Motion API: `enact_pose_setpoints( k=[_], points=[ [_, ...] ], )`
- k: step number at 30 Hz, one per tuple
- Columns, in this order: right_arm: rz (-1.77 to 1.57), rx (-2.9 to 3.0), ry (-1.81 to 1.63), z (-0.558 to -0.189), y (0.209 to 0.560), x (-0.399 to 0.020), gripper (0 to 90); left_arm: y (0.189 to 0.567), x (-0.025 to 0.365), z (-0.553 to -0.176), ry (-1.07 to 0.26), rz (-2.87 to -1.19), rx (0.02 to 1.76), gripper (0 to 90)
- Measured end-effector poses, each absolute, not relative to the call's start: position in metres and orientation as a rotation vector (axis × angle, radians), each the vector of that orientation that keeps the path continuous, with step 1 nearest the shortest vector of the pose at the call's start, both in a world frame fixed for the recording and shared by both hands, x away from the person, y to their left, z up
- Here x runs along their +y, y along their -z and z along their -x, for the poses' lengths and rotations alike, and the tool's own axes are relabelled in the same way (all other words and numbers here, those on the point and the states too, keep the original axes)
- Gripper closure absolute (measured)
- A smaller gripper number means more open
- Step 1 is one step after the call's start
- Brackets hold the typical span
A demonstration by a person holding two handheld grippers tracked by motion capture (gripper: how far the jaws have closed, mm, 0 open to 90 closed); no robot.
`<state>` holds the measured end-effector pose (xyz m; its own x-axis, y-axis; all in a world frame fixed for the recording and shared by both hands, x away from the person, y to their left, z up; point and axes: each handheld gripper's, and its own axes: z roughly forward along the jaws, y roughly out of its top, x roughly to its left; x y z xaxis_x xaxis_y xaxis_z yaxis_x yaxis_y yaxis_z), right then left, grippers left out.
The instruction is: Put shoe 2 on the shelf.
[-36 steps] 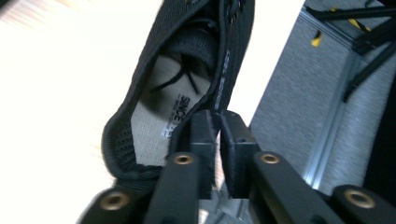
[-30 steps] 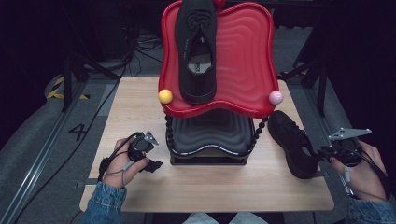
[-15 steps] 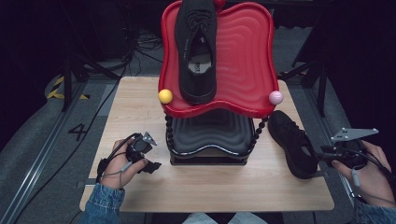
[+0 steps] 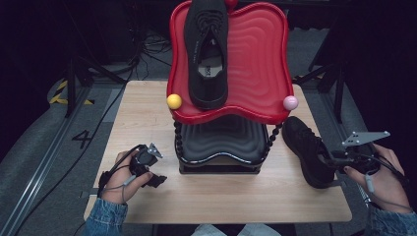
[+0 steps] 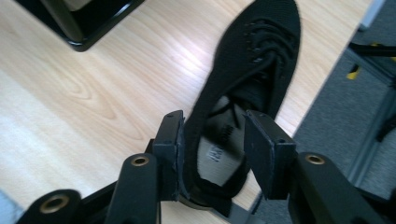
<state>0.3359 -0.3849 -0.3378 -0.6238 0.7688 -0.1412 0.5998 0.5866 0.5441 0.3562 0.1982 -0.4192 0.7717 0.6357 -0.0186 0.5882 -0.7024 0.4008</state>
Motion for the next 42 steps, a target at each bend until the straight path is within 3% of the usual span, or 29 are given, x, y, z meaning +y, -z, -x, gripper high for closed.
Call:
enact_pose_setpoints(
  k=[6, 17, 21, 32, 42],
  points=[
    [-1.1, 2.533, -0.638, -0.342, 0.347, -0.381, 53.0, 0.419, 0.199, -0.356, -0.184, -2.596, 0.926, 24.2],
    [-1.119, 2.69, -0.5, -0.364, 0.387, -0.377, 53.4, 0.423, 0.195, -0.356, -0.055, -2.608, 0.996, 25.1],
    [-1.129, 2.702, -0.486, -0.369, 0.391, -0.377, 51.0, 0.423, 0.196, -0.357, -0.088, -2.607, 1.001, 24.1],
    [-1.072, 2.785, -0.402, -0.374, 0.388, -0.374, 66.8, 0.427, 0.204, -0.358, -0.116, -2.578, 1.044, 23.7],
    [-1.045, 2.914, -0.17, -0.382, 0.392, -0.366, 71.6, 0.436, 0.204, -0.356, -0.108, -2.539, 1.062, 24.5]
  ],
)
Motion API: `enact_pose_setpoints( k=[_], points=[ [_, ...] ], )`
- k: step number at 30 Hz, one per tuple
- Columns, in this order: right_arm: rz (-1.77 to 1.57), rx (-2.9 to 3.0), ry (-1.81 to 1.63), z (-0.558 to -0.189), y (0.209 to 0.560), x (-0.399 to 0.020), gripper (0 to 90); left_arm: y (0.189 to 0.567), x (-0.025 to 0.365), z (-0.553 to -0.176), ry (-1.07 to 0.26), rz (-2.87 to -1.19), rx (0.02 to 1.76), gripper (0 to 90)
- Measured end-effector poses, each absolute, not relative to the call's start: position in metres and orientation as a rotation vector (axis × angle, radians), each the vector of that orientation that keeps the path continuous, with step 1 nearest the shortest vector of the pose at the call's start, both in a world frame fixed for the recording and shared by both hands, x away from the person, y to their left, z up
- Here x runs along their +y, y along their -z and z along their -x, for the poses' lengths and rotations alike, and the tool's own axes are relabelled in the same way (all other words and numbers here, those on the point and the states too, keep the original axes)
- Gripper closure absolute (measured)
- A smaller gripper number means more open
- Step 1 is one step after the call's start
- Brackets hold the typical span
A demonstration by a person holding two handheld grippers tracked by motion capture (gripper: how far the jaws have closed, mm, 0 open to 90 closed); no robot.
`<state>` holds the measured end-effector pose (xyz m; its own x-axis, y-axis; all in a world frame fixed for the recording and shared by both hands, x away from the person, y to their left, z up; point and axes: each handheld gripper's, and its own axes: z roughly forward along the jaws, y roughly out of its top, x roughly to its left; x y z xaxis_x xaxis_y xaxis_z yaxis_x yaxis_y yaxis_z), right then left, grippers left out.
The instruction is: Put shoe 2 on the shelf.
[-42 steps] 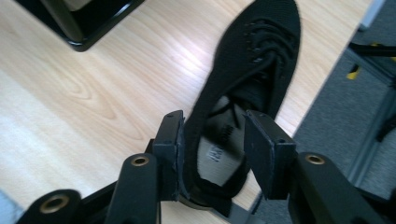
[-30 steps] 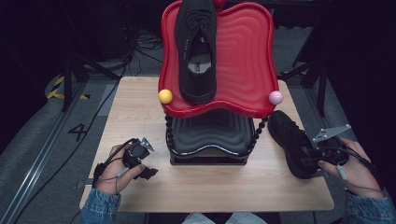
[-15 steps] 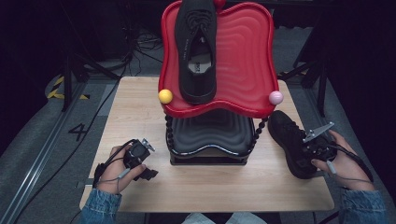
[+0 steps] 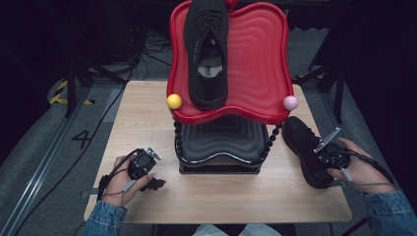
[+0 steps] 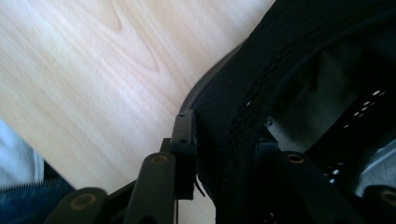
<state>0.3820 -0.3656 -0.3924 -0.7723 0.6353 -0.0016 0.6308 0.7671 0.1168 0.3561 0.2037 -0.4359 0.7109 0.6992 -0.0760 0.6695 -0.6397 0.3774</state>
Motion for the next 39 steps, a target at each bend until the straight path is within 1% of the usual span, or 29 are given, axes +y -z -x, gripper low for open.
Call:
enact_pose_setpoints(
  k=[2, 5, 7, 10, 13, 16, 17, 22, 24, 30, 33, 36, 39],
  points=[
    [-1.045, 2.933, -0.143, -0.384, 0.394, -0.365, 72.8, 0.436, 0.204, -0.357, -0.143, -2.519, 1.072, 24.4],
    [-1.05, 2.947, -0.137, -0.384, 0.394, -0.364, 77.7, 0.437, 0.205, -0.357, -0.15, -2.479, 1.092, 24.0],
    [-1.035, 2.962, -0.14, -0.385, 0.395, -0.364, 79.4, 0.438, 0.204, -0.356, -0.174, -2.459, 1.103, 24.0],
    [-1.045, 2.971, -0.172, -0.386, 0.396, -0.366, 80.8, 0.443, 0.201, -0.355, -0.224, -2.461, 1.121, 24.2],
    [-1.076, 2.981, -0.188, -0.386, 0.396, -0.367, 84.2, 0.451, 0.198, -0.355, -0.256, -2.43, 1.143, 24.5],
    [-1.123, 2.988, -0.209, -0.389, 0.397, -0.368, 87.6, 0.454, 0.195, -0.353, -0.287, -2.434, 1.153, 24.6],
    [-1.131, 2.985, -0.209, -0.389, 0.397, -0.368, 88.1, 0.454, 0.195, -0.352, -0.282, -2.422, 1.168, 24.5],
    [-1.213, 2.947, -0.205, -0.388, 0.395, -0.366, 88.6, 0.455, 0.194, -0.35, -0.407, -2.387, 1.18, 24.2],
    [-1.249, 2.937, -0.249, -0.388, 0.394, -0.365, 88.7, 0.457, 0.193, -0.349, -0.402, -2.389, 1.188, 24.2],
    [-1.343, 2.894, -0.327, -0.39, 0.376, -0.358, 88.7, 0.458, 0.195, -0.348, -0.389, -2.392, 1.196, 24.0],
    [-1.374, 2.878, -0.357, -0.39, 0.362, -0.357, 88.6, 0.456, 0.197, -0.347, -0.399, -2.389, 1.188, 24.0],
    [-1.379, 2.86, -0.364, -0.389, 0.346, -0.356, 88.7, 0.454, 0.197, -0.345, -0.364, -2.385, 1.2, 24.1],
    [-1.367, 2.847, -0.383, -0.387, 0.328, -0.355, 88.6, 0.454, 0.199, -0.345, -0.37, -2.401, 1.198, 24.0]
  ],
)
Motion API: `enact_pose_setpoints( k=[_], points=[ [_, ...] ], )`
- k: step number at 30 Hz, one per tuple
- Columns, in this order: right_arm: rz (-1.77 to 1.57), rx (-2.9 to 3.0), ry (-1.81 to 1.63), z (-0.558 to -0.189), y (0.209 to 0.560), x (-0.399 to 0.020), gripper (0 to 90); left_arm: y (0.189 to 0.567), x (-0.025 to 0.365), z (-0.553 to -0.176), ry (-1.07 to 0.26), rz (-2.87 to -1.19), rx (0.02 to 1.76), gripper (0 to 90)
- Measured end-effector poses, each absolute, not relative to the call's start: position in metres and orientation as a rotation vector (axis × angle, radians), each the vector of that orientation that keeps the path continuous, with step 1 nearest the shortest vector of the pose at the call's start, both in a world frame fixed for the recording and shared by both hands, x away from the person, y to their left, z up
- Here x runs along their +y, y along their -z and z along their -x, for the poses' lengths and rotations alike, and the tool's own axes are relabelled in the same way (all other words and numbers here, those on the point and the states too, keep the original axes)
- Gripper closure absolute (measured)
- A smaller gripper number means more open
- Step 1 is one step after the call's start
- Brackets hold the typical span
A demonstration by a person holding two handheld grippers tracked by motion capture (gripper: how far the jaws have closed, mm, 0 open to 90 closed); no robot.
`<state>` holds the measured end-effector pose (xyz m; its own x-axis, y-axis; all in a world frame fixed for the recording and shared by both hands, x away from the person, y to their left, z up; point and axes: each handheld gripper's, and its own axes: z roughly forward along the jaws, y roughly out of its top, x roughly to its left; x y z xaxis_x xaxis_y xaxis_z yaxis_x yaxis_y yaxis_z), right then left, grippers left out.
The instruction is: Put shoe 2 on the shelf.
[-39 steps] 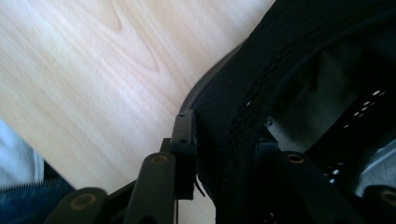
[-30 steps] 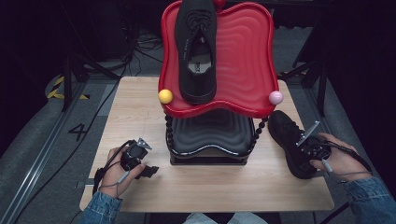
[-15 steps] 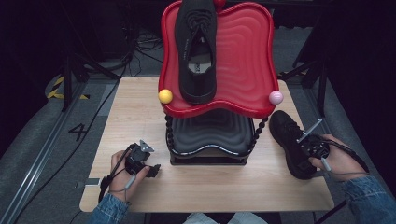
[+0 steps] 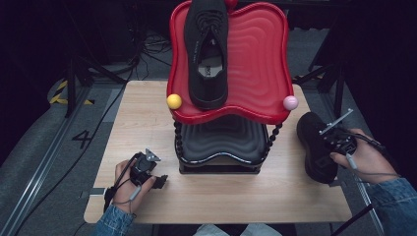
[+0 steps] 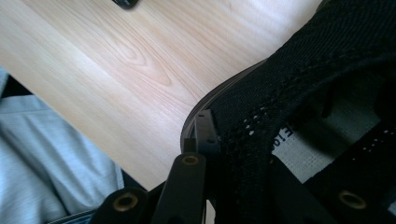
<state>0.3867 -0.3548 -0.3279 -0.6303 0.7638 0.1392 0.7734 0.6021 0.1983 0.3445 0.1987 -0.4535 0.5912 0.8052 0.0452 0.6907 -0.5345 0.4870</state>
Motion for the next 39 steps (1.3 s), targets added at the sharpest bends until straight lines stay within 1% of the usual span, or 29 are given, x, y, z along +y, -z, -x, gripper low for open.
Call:
enact_pose_setpoints(
  k=[6, 11, 15, 16, 17, 26, 33, 39],
  points=[
    [1.312, -2.802, 0.432, -0.382, 0.287, -0.345, 88.6, 0.454, 0.199, -0.344, -0.361, -2.405, 1.204, 23.8],
    [1.313, -2.824, 0.437, -0.377, 0.26, -0.335, 88.6, 0.455, 0.198, -0.343, -0.374, -2.41, 1.205, 23.6],
    [1.307, -2.845, 0.446, -0.374, 0.239, -0.329, 88.5, 0.456, 0.197, -0.343, -0.36, -2.414, 1.208, 23.4],
    [1.305, -2.849, 0.452, -0.373, 0.235, -0.328, 88.4, 0.456, 0.198, -0.344, -0.386, -2.427, 1.19, 23.4],
    [1.305, -2.849, 0.452, -0.373, 0.235, -0.328, 88.4, 0.456, 0.198, -0.344, -0.386, -2.427, 1.19, 23.4],
    [1.291, -2.901, 0.489, -0.365, 0.192, -0.322, 88.4, 0.457, 0.197, -0.343, -0.374, -2.431, 1.198, 23.4],
    [1.285, -2.936, 0.519, -0.362, 0.166, -0.316, 88.4, 0.457, 0.196, -0.343, -0.349, -2.424, 1.209, 23.3],
    [1.26, -2.967, 0.587, -0.359, 0.148, -0.31, 88.4, 0.457, 0.197, -0.343, -0.368, -2.434, 1.196, 22.7]
  ],
)
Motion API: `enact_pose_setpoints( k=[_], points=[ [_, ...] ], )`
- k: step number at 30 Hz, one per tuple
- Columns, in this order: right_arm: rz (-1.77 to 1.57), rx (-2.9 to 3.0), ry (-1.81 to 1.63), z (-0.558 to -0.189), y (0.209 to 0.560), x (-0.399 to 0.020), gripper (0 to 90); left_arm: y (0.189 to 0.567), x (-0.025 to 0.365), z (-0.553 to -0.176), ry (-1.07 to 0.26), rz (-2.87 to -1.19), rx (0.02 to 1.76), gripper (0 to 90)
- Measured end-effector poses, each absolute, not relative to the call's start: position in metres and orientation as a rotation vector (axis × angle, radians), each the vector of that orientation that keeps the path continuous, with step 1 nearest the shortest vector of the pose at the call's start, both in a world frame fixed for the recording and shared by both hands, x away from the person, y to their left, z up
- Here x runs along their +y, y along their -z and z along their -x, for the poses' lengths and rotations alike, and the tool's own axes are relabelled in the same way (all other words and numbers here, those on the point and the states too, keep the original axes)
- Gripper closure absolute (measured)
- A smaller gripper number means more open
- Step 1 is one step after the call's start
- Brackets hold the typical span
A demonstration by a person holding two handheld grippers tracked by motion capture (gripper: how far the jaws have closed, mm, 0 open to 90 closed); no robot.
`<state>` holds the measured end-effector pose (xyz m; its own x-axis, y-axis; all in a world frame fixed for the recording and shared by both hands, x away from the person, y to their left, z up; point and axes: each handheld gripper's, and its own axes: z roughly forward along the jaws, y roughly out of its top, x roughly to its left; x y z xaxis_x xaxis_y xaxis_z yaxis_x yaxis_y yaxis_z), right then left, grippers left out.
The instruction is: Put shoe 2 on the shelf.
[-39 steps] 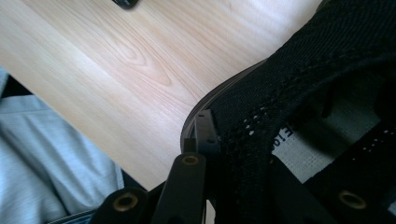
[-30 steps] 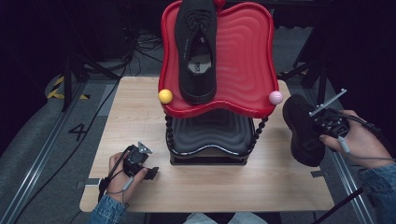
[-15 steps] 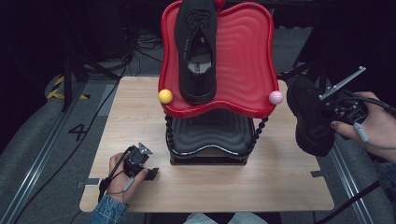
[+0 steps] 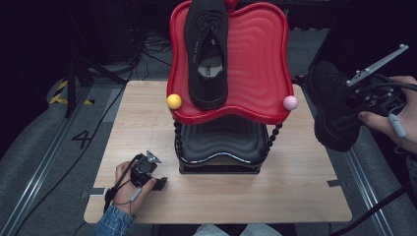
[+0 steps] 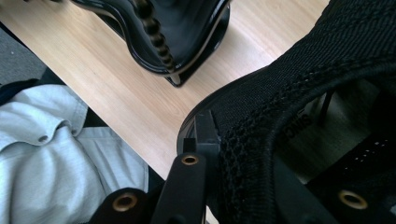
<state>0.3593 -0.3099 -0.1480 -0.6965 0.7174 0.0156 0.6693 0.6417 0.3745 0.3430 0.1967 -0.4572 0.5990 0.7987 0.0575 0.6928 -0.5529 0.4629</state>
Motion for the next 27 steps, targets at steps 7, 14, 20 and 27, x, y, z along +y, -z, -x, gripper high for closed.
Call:
enact_pose_setpoints(
  k=[7, 14, 20, 27],
  points=[
    [-1.122, 2.701, -0.562, -0.357, 0.127, -0.303, 88.4, 0.457, 0.196, -0.342, -0.371, -2.432, 1.208, 22.6],
    [-1.106, 2.678, -0.559, -0.354, 0.107, -0.298, 88.4, 0.457, 0.196, -0.342, -0.36, -2.431, 1.2, 22.6],
    [-1.069, 2.659, -0.529, -0.35, 0.092, -0.287, 88.4, 0.457, 0.197, -0.342, -0.364, -2.435, 1.204, 22.2],
    [-1.029, 2.647, -0.561, -0.347, 0.076, -0.275, 88.4, 0.457, 0.198, -0.342, -0.378, -2.439, 1.197, 22.2]
  ],
)
